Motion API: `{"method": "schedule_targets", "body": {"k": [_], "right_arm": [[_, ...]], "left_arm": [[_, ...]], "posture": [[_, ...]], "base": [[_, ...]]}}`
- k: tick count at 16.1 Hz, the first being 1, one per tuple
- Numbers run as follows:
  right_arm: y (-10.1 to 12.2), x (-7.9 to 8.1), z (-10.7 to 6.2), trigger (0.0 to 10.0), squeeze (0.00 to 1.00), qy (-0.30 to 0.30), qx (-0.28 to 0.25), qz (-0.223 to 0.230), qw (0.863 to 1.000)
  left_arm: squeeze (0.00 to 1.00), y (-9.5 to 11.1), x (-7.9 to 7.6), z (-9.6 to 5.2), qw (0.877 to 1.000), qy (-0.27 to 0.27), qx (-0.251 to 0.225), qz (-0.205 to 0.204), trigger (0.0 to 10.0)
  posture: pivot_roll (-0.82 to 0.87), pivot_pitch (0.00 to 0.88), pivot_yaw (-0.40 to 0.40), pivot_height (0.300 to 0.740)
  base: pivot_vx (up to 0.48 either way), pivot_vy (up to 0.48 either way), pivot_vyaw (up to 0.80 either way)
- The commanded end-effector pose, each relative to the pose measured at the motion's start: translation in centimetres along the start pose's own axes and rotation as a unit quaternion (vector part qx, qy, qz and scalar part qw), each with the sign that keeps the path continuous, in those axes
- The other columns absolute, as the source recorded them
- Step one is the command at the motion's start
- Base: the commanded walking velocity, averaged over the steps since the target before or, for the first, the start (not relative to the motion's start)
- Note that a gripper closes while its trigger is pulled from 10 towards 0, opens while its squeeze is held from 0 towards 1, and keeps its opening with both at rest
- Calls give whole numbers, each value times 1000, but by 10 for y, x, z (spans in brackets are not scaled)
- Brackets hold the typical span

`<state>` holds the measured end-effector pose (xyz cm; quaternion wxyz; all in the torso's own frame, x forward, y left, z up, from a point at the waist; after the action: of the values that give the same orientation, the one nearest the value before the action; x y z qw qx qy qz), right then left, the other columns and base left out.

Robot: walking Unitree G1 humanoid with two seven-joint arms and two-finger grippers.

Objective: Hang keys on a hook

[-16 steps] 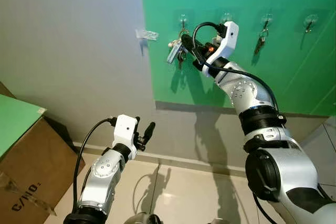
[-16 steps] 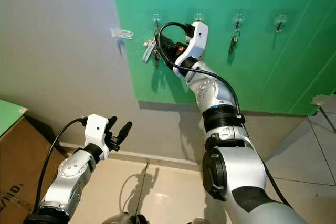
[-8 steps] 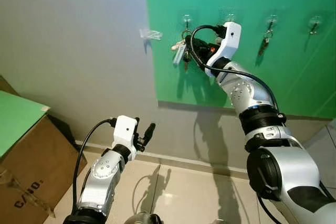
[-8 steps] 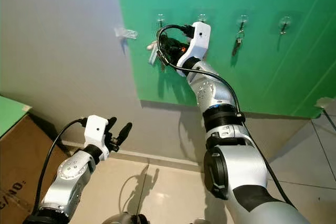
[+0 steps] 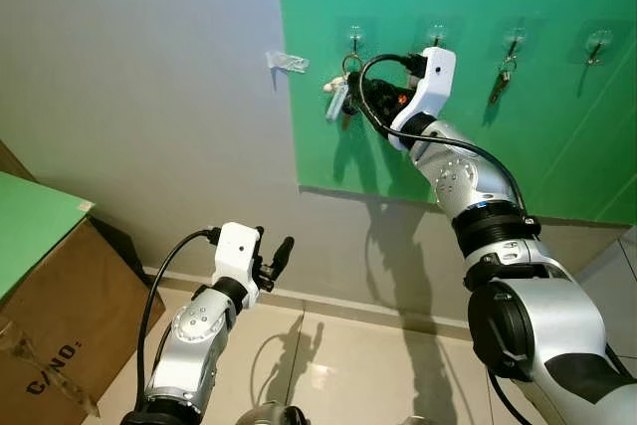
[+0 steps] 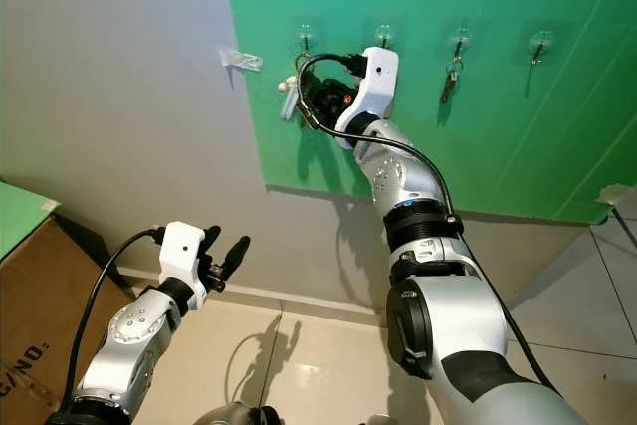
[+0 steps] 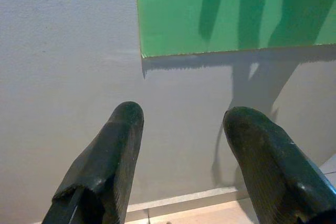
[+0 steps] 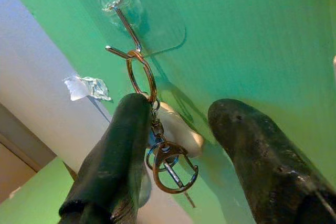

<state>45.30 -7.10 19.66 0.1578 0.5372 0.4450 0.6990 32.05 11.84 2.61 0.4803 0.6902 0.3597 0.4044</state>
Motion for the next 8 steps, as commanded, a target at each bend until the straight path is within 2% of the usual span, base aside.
{"method": "schedule_targets", "body": {"k": [1, 4, 7, 8], "right_arm": [[5, 1, 1, 10000, 1000, -3, -5, -10, 1000], [6, 0, 1, 10000, 1000, -5, -8, -15, 1000], [13, -2, 1, 10000, 1000, -14, -27, -70, 997], [14, -2, 1, 10000, 1000, -14, -28, -71, 997]], "left_arm": [[0, 4, 0, 0, 1000, -1, -3, 8, 10000], [0, 4, 0, 0, 1000, -1, -3, 7, 10000], [0, 4, 0, 1, 1000, -1, -3, 7, 10000], [0, 4, 0, 1, 1000, -1, -3, 7, 10000]], "posture": [[-176, 2, 65, 740], [-176, 3, 65, 740], [-176, 3, 65, 740], [-176, 4, 65, 740]], "base": [[0, 0, 0], [0, 0, 0], [0, 0, 0], [0, 0, 0]]}}
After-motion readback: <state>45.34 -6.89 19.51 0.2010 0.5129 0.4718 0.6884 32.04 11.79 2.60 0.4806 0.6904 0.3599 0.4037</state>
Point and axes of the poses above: a point about 5 cm out from each wrist's last joint towards the gripper, its own z axis pointing out of the wrist towards the gripper, its own y axis along the axis of the wrist's last joint, x = y × z, the point moved 6 cm from there along z, pointing out of the wrist towards the gripper, and after that the axes turned 14 degrees about z, right-handed, at the moved point
